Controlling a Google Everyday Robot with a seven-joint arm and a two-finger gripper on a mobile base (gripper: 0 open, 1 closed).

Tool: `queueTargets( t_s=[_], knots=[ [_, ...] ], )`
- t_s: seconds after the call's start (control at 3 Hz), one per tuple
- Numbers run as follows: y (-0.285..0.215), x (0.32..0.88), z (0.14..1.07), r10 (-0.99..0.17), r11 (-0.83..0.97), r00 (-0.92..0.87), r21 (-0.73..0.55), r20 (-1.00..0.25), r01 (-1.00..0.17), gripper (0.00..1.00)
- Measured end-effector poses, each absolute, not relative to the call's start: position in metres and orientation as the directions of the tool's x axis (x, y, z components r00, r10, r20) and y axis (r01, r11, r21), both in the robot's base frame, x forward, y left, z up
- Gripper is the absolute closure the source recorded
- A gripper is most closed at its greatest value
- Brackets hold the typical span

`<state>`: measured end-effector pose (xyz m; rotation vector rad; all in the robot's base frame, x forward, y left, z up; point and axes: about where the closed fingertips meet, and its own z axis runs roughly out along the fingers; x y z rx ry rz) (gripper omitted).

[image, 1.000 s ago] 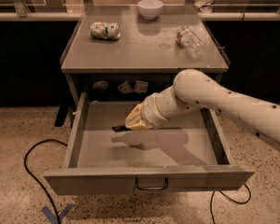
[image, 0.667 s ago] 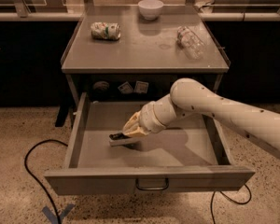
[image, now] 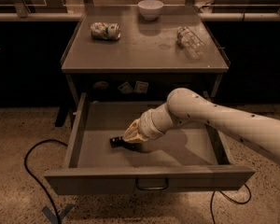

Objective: Place rxbar chocolate into top drawer

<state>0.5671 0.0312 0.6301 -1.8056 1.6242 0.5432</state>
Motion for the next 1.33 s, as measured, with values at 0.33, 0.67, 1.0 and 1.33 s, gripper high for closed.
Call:
queueTargets(
  t_s=[0.33,0.67,1.0,1.33],
  knots=[
    [0.0252,0.5646,0.5956,-0.724,0.001,0.09,-0.131,-0.684,-0.991,1.0],
    [0.0252,0.5645,0.6001,-0.724,0.001,0.09,-0.131,-0.684,-0.991,0.81],
    [0.0252,0.5645,0.6001,-0.724,0.001,0.09,-0.131,-0.684,-0.991,0.59],
    [0.0252,0.5645,0.6,-0.724,0.001,0.09,-0.131,-0.684,-0.991,0.36]
  ],
)
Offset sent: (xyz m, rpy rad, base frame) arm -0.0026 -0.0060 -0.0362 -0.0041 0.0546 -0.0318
